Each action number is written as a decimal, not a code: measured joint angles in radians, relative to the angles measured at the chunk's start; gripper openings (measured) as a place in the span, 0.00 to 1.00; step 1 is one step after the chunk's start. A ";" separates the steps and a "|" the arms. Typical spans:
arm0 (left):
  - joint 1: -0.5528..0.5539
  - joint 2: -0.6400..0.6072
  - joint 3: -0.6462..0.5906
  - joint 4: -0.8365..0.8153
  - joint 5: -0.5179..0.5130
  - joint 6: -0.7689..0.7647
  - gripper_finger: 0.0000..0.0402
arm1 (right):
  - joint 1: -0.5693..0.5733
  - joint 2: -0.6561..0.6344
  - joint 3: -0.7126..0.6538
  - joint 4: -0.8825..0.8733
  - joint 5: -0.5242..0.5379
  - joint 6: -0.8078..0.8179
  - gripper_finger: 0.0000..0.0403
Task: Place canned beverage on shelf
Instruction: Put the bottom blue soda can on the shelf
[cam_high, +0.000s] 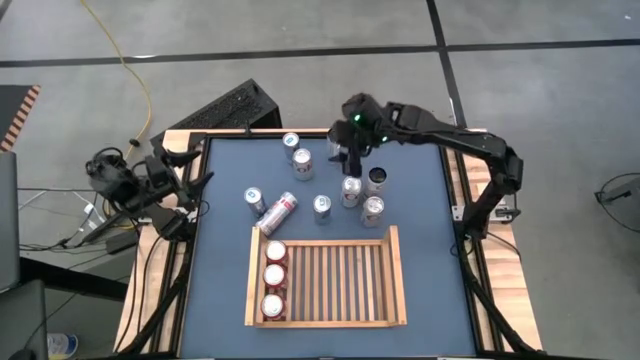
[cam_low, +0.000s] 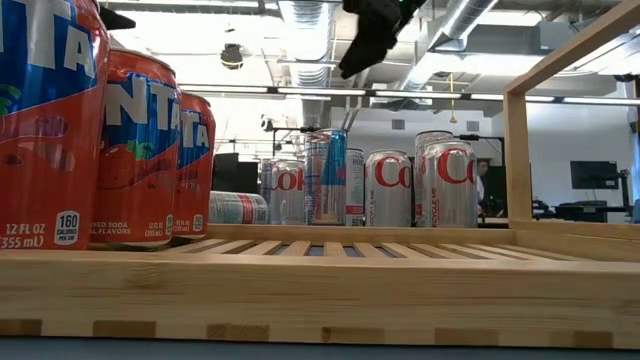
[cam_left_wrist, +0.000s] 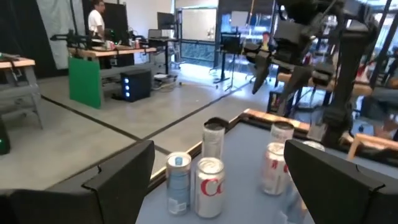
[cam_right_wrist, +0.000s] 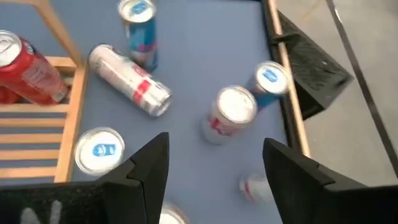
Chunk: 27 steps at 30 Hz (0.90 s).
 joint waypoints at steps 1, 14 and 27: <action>0.000 0.000 0.000 -0.017 0.010 -0.012 0.87 | 0.016 0.008 0.000 0.006 0.012 0.000 0.59; 0.000 0.000 0.006 0.037 0.135 -0.035 0.87 | 0.240 0.056 0.020 -0.032 0.324 0.009 0.67; 0.000 0.000 0.006 -0.001 0.166 -0.116 0.87 | 0.316 0.114 0.020 -0.101 0.242 0.122 0.71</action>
